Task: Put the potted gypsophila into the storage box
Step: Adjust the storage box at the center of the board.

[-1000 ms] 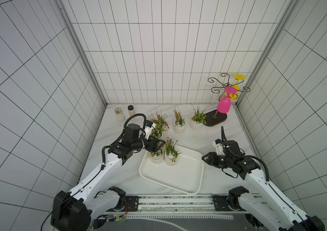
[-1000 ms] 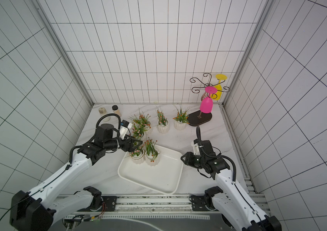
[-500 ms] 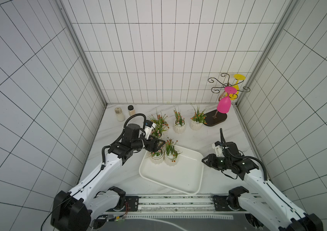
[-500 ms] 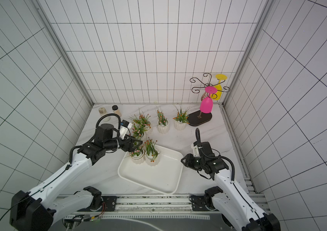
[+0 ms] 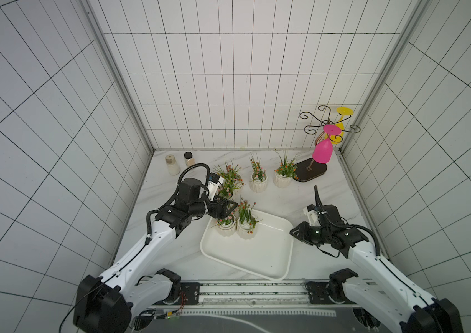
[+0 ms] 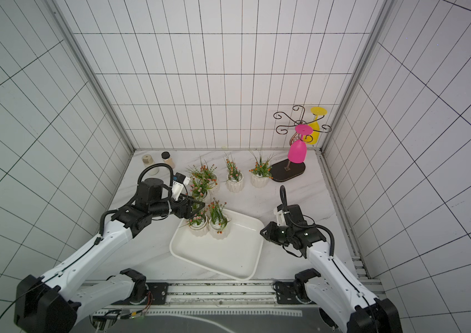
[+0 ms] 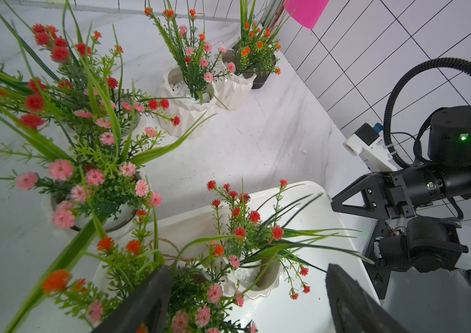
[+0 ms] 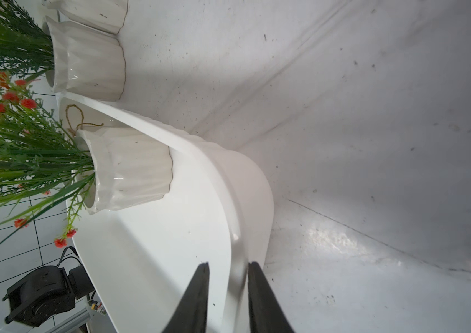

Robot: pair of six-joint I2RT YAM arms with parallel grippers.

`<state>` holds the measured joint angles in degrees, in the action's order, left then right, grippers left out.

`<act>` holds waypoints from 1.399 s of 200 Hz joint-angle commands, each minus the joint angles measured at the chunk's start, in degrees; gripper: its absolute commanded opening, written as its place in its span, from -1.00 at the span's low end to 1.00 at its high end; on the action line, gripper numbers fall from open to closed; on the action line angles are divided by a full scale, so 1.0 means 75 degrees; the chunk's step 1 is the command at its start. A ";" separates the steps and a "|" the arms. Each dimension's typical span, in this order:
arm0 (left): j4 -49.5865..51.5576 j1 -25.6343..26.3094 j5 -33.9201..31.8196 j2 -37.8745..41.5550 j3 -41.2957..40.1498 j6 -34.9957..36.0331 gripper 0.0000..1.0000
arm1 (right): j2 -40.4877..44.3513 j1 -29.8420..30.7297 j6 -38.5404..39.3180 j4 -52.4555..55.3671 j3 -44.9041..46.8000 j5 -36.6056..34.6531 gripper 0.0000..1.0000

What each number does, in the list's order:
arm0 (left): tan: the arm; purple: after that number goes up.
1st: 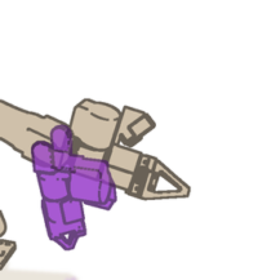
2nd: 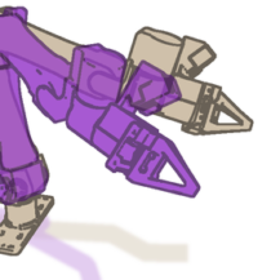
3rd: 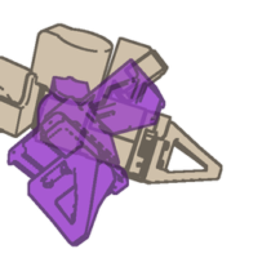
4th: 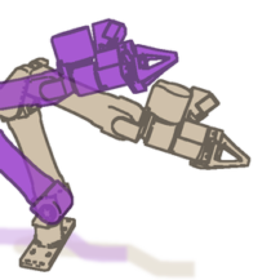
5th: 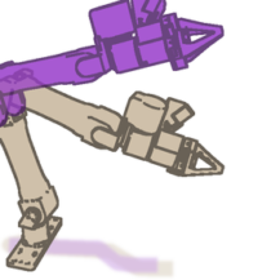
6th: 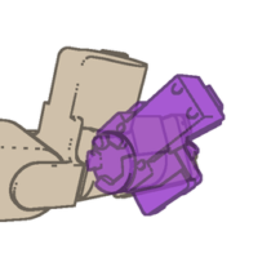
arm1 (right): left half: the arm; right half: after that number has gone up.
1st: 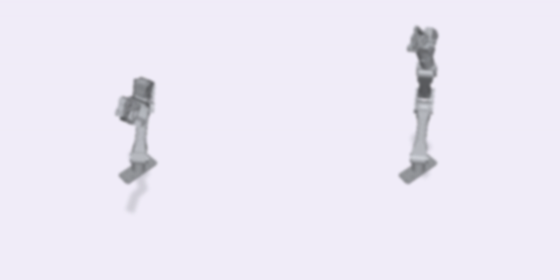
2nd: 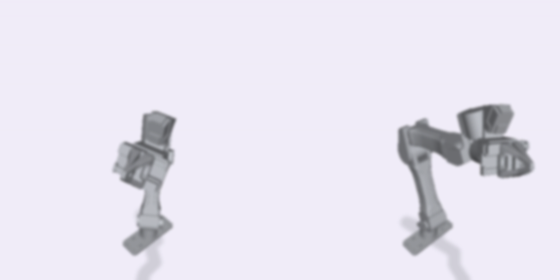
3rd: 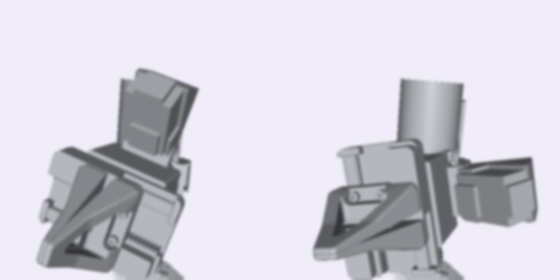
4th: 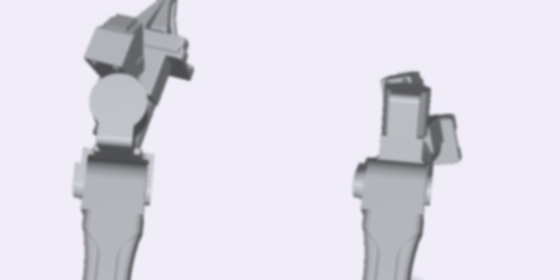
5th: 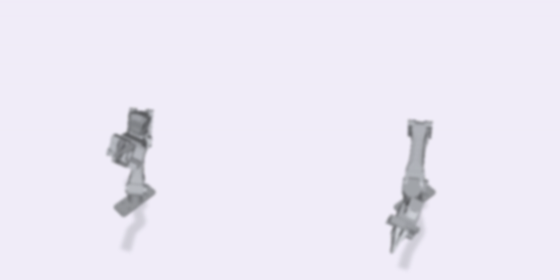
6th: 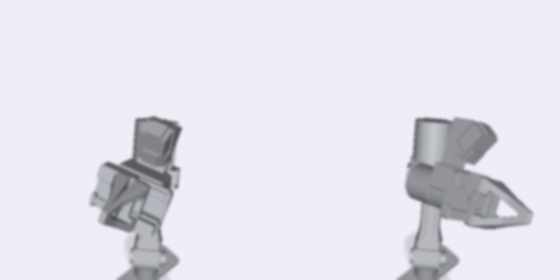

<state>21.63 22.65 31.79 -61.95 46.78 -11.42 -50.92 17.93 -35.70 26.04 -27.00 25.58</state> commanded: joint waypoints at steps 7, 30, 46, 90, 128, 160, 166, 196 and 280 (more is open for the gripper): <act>-0.0165 -0.0056 0.0097 0.0010 -0.0062 0.0002 0.68 | -0.0132 0.0011 0.0053 -0.0234 0.0387 0.0134 -0.56; -0.0165 -0.0078 0.0109 0.0013 -0.0059 -0.0005 0.68 | -0.0201 0.0011 0.0090 -0.0268 0.0356 0.0051 -0.63; -0.0168 -0.0086 0.0119 0.0021 -0.0062 -0.0011 0.67 | -0.0219 0.0011 0.0110 -0.0274 0.0299 -0.0051 -0.69; -0.0162 -0.0102 0.0121 0.0043 -0.0059 -0.0007 0.68 | -0.0420 0.0011 0.0133 -0.0525 0.0073 -0.0361 -0.79; -0.0158 -0.0114 0.0121 0.0099 -0.0086 -0.0012 0.68 | -0.1087 -0.0001 0.0714 -0.0456 -0.0619 -0.0724 -0.84; -0.0163 -0.0118 0.0124 0.0149 -0.0095 -0.0011 0.68 | -0.1626 -0.0011 0.1032 -0.0483 -0.1138 -0.0965 -0.84; -0.0157 -0.0126 0.0144 0.0151 -0.0103 -0.0006 0.68 | -0.1712 -0.0024 0.1094 -0.0478 -0.1236 -0.1005 -0.84; -0.0155 -0.0137 0.0157 0.0196 -0.0108 -0.0008 0.68 | -0.2137 -0.0096 0.1353 -0.0520 -0.1712 -0.1167 -0.82; -0.0131 -0.0200 0.0201 0.0307 -0.0110 0.0031 0.68 | -0.1500 -0.0168 0.1914 -0.0403 -0.2610 -0.2431 0.59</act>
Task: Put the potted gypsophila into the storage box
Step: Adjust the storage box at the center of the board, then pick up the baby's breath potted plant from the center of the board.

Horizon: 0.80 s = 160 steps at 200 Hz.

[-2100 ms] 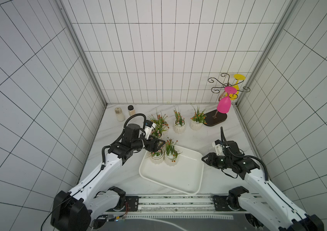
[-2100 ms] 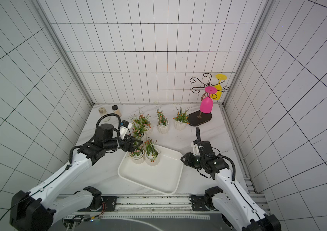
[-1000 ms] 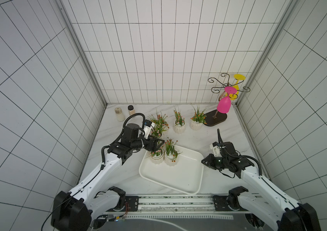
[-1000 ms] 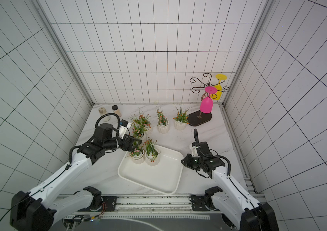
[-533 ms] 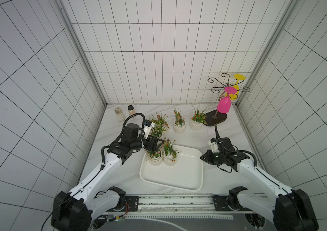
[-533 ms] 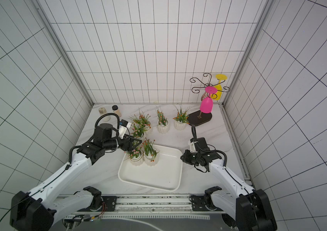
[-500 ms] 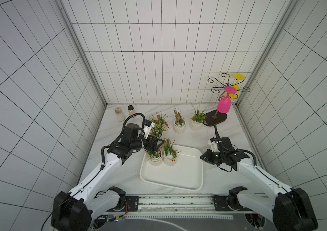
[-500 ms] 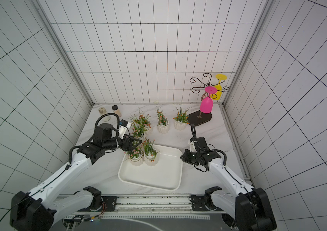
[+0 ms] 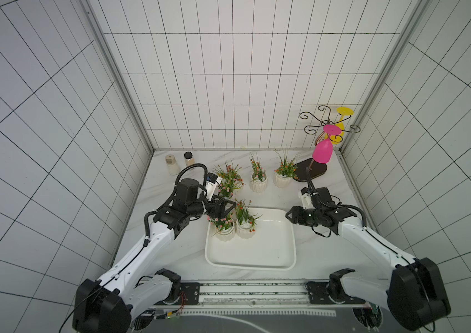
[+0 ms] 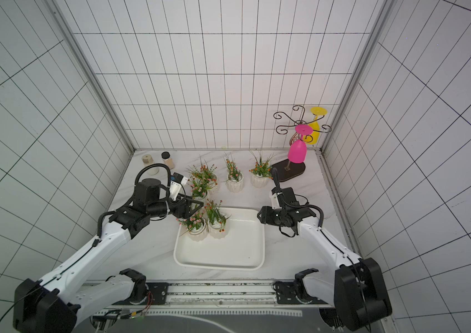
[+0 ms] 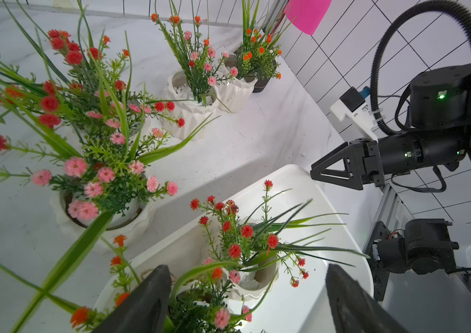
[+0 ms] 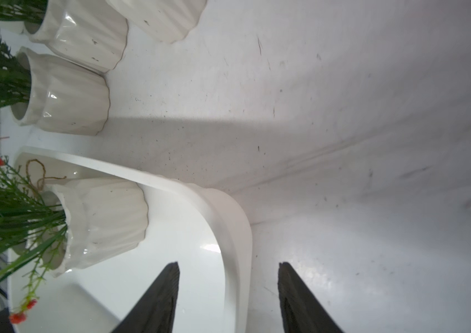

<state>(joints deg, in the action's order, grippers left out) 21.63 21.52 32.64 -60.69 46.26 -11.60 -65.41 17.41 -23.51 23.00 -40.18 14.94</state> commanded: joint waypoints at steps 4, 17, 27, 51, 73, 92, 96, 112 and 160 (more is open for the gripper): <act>-0.0150 -0.0056 0.0090 0.0146 -0.0039 0.0047 0.68 | 0.0440 -0.0095 0.0338 -0.0106 -0.0836 -0.1153 0.64; -0.0176 -0.0057 0.0110 0.0158 -0.0060 0.0014 0.68 | 0.0321 -0.0095 0.0542 -0.0561 -0.0773 -0.1448 0.85; -0.0193 -0.0057 0.0115 0.0159 -0.0073 0.0002 0.68 | 0.0048 -0.0113 0.0723 -0.0923 -0.0777 -0.1587 0.99; -0.0196 -0.0068 0.0123 0.0204 -0.0074 0.0005 0.68 | -0.0775 -0.0112 0.1258 -0.1791 -0.0853 -0.1889 0.99; -0.0206 -0.0083 0.0133 0.0224 -0.0071 0.0014 0.68 | -0.1261 -0.0106 0.1801 -0.2969 -0.0625 -0.2019 0.99; -0.0191 -0.0092 0.0148 0.0234 -0.0086 0.0011 0.68 | -0.1492 -0.0106 0.2115 -0.4203 -0.0252 -0.2004 0.99; -0.0195 -0.0092 0.0148 0.0231 -0.0085 0.0011 0.68 | -0.1544 -0.0106 0.2162 -0.4400 -0.0183 -0.1993 0.99; -0.0188 -0.0103 0.0148 0.0230 -0.0085 0.0011 0.68 | -0.1724 -0.0112 0.2337 -0.5273 0.0012 -0.1961 0.98; -0.0204 -0.0103 0.0159 0.0167 -0.0071 0.0012 0.68 | -0.2703 -0.0118 0.2815 -0.6313 -0.0195 -0.1880 0.99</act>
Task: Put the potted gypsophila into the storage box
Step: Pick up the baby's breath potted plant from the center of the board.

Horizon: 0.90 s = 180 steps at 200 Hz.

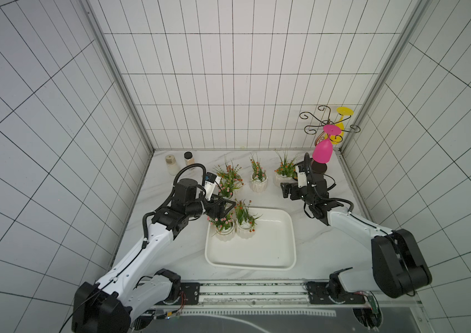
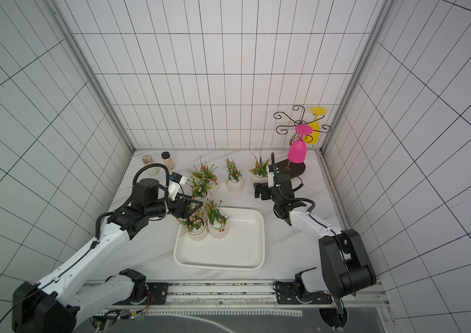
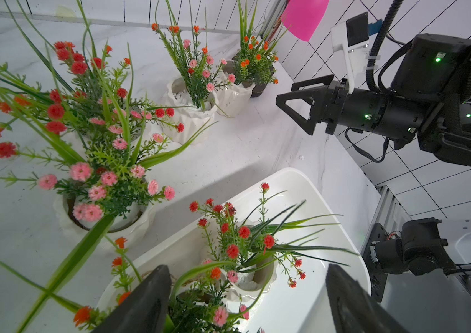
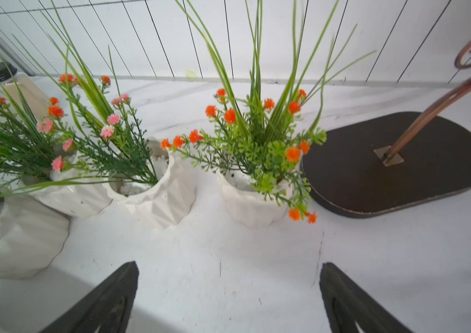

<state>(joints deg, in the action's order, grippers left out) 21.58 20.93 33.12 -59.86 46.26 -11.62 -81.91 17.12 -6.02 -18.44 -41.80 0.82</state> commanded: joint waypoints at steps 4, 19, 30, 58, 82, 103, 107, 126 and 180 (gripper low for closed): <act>-0.0197 -0.0034 0.0105 0.0053 -0.0073 0.0014 0.68 | -0.0598 -0.0080 0.0503 -0.0805 -0.0045 0.0000 0.99; -0.0217 -0.0037 0.0113 0.0030 -0.0062 0.0011 0.68 | -0.0935 -0.0092 0.0545 -0.0835 -0.0264 -0.0058 0.99; -0.0224 -0.0048 0.0113 0.0025 -0.0063 -0.0007 0.68 | -0.1140 -0.0103 0.0556 -0.0880 -0.0403 -0.0069 0.99; -0.0225 -0.0077 0.0142 0.0030 -0.0072 0.0012 0.68 | -0.1554 -0.0138 0.0580 -0.1241 -0.0566 -0.0062 0.99; -0.0215 -0.0086 0.0154 0.0034 -0.0064 0.0017 0.68 | -0.1956 -0.0174 0.0615 -0.1397 -0.0817 -0.0028 0.99; -0.0160 -0.0107 0.0120 0.0033 -0.0044 0.0072 0.68 | -0.2261 -0.0208 0.0615 -0.1599 -0.0997 0.0042 0.99; -0.0150 -0.0116 0.0108 0.0029 -0.0050 0.0072 0.68 | -0.2320 -0.0219 0.0615 -0.1624 -0.1031 0.0053 0.99; -0.0133 -0.0127 0.0095 0.0023 -0.0048 0.0095 0.68 | -0.2526 -0.0232 0.0618 -0.1806 -0.1206 0.0101 0.99; -0.0134 -0.0129 0.0095 -0.0047 -0.0048 0.0072 0.68 | -0.3166 -0.0297 0.0604 -0.2005 -0.1811 0.0172 0.99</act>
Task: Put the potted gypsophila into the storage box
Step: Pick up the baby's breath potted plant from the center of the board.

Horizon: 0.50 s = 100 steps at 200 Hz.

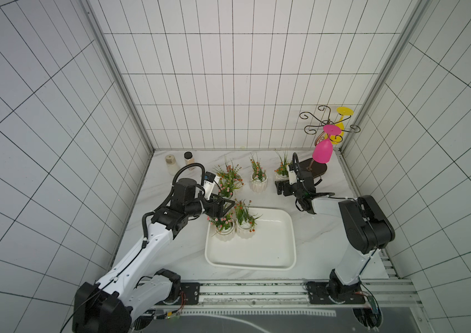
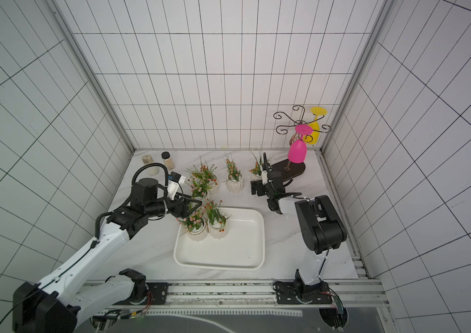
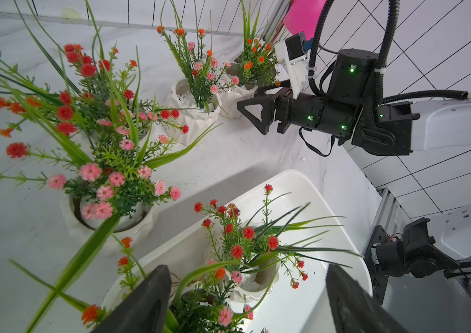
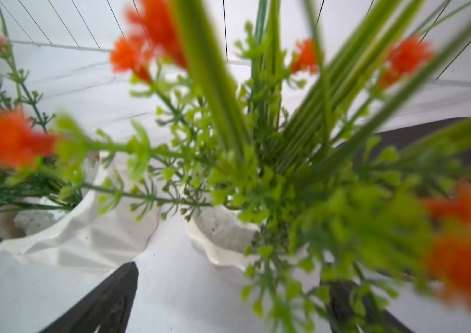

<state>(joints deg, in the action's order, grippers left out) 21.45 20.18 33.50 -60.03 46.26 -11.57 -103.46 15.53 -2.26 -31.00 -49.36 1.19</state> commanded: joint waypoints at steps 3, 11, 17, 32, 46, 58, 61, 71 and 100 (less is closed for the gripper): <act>-0.0118 -0.0025 0.0046 -0.0023 -0.0040 0.0061 0.68 | -0.0325 -0.0089 0.0102 -0.0337 -0.0826 0.0131 0.98; -0.0118 -0.0031 0.0037 -0.0023 -0.0051 0.0067 0.68 | -0.0398 -0.0102 0.0094 -0.0354 -0.0908 0.0134 0.99; -0.0117 -0.0034 0.0040 -0.0023 -0.0048 0.0067 0.68 | -0.0460 -0.0102 0.0091 -0.0367 -0.0960 0.0134 0.99; -0.0114 -0.0041 0.0034 -0.0025 -0.0060 0.0069 0.68 | -0.0580 -0.0111 0.0097 -0.0387 -0.1093 0.0139 0.99; -0.0119 -0.0043 0.0034 -0.0036 -0.0051 0.0067 0.68 | -0.0664 -0.0114 0.0091 -0.0462 -0.1168 0.0151 0.99; -0.0129 -0.0040 0.0034 -0.0035 -0.0042 0.0067 0.68 | -0.0733 -0.0125 0.0097 -0.0527 -0.1217 0.0140 0.99; -0.0117 -0.0035 0.0034 -0.0039 -0.0050 0.0061 0.68 | -0.0754 -0.0125 0.0091 -0.0536 -0.1228 0.0125 0.99; -0.0119 -0.0054 0.0034 -0.0053 -0.0045 0.0067 0.68 | -0.0810 -0.0137 0.0091 -0.0565 -0.1291 0.0111 0.99; -0.0120 -0.0058 0.0033 -0.0053 -0.0049 0.0067 0.68 | -0.0923 -0.0160 0.0092 -0.0745 -0.1380 0.0134 0.99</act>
<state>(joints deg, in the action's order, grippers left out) 21.45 20.08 33.50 -60.14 46.26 -11.57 -109.27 14.87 -2.26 -33.89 -54.33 1.32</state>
